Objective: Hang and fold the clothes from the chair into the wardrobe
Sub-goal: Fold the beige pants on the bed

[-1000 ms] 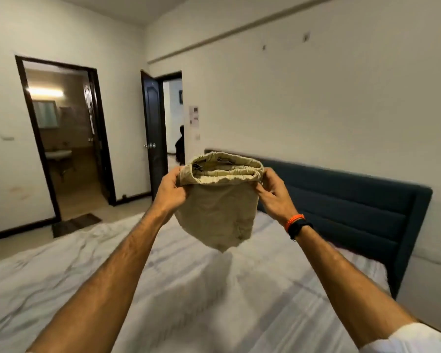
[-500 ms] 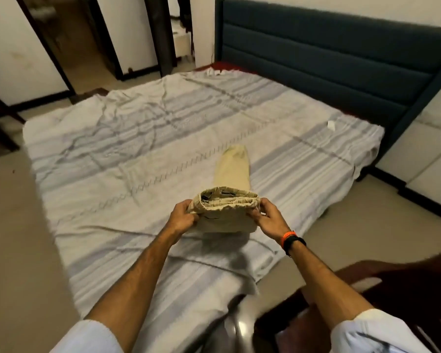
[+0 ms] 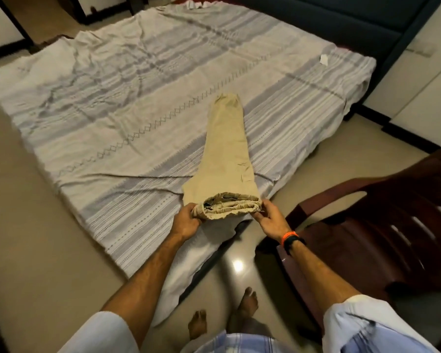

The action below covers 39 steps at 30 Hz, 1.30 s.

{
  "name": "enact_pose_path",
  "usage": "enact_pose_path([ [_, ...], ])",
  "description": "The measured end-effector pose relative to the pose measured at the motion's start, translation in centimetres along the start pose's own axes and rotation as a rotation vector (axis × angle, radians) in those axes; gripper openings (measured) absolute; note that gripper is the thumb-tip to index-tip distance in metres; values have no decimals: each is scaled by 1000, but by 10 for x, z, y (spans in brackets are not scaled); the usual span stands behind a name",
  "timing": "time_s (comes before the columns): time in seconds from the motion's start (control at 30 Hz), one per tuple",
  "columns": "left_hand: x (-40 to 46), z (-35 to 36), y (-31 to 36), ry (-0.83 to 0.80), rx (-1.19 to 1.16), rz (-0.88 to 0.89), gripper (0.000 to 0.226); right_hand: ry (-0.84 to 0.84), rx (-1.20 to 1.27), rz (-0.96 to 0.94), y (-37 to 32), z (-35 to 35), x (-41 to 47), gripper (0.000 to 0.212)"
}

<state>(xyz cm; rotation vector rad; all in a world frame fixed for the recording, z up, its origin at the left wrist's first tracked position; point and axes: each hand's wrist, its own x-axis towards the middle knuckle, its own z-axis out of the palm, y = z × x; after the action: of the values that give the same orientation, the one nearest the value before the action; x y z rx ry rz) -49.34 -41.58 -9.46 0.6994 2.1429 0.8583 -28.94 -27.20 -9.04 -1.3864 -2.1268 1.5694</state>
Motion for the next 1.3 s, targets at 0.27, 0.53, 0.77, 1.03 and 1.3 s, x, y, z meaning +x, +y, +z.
enact_pose_path([
  [0.27, -49, -1, -54, -139, 104, 9, 33, 48, -8, 109, 31, 46, -72, 29],
  [0.53, -63, -1, -82, -264, 255, -37, 34, 3, 14, 150, 50, 64, -103, 17],
  [0.77, -35, 3, -53, -207, 183, -99, 31, -15, -1, 147, 46, 41, -55, 23],
  [1.03, 17, -2, -16, -43, -10, -163, 44, 37, 104, 118, 20, 20, 14, 24],
  [1.3, 116, -5, 3, 7, 7, -175, 45, 58, 197, 236, 12, 13, 123, 16],
])
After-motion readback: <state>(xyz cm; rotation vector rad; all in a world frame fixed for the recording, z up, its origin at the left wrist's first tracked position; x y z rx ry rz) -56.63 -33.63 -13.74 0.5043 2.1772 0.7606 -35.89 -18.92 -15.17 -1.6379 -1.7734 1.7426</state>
